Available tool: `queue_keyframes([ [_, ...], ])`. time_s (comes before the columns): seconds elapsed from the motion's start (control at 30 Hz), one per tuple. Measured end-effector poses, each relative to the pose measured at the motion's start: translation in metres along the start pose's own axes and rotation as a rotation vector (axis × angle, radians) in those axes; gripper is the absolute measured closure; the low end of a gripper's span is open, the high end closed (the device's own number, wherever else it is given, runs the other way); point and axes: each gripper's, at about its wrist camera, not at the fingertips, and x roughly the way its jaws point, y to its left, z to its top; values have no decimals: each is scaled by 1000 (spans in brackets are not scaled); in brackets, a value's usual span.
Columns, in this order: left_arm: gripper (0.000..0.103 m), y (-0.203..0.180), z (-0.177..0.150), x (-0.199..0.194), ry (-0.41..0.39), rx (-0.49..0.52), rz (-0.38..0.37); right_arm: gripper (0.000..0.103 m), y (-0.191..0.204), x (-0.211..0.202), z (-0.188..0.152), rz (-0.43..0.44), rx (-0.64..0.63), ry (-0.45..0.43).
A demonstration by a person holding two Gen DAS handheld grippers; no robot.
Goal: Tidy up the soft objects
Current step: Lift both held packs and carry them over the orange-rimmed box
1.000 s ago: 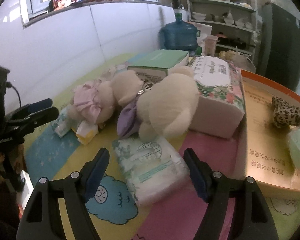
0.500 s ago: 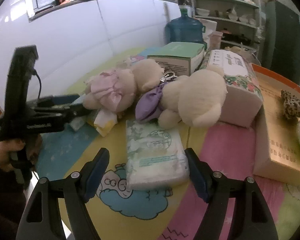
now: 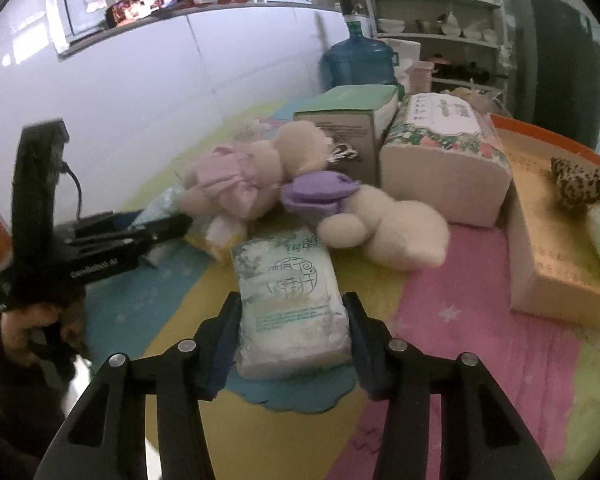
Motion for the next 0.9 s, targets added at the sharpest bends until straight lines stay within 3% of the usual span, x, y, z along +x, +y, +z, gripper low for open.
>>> queue_keyframes([
  [0.4,58,4,-19,-28,-42,-60,23,52,16,-15,-5,39,-6,-29],
  [0.9,58,-36,-12,-74,-171,-28,21,52,26,-59,-11,32,3,-140],
])
